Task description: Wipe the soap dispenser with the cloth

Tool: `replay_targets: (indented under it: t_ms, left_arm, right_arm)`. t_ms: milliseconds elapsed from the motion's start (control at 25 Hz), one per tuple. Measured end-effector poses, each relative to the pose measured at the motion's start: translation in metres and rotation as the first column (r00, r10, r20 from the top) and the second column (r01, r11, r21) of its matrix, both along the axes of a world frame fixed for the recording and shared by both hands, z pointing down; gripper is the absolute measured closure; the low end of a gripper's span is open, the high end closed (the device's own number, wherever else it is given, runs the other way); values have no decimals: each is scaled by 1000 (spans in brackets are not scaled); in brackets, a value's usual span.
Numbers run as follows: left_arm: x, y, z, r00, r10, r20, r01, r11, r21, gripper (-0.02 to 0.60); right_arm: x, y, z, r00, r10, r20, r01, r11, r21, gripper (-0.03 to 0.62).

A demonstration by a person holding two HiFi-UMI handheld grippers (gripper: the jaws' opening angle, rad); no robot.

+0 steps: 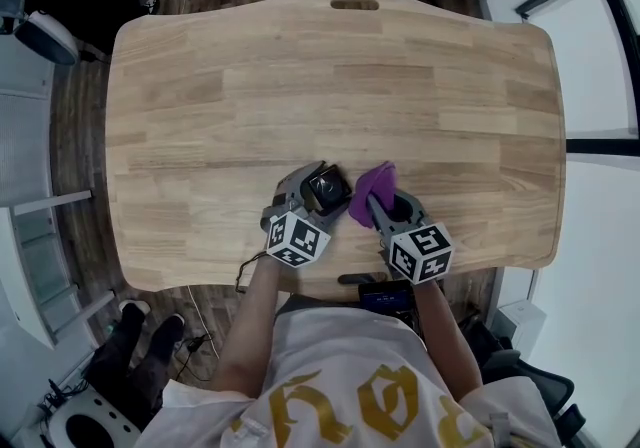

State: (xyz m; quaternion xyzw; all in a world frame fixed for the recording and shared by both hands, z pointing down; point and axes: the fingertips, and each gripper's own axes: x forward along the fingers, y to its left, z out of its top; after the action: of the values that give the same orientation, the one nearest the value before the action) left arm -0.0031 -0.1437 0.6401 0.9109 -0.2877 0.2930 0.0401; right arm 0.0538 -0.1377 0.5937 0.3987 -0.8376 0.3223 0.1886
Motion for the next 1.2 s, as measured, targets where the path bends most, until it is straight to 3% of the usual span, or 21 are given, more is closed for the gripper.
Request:
replay_targets:
  t_ms: [320,520,1200]
  left_arm:
    - [-2,0,-1,999,35,-12,-36,998,-50,219]
    - [-3,-3,-2,998,-13,-57,6,994,-111,219]
    - [-6,-12,-9,987,-83,-141,55,979,-198,221]
  right_arm:
    - [2,-4,-7,1000,5,1,-5,1000,13,533]
    - [5,-5,-13,1000,8,4,-8,1000,27,533]
    - [9,-8,-18,1000,20,10,-20,999,41,533]
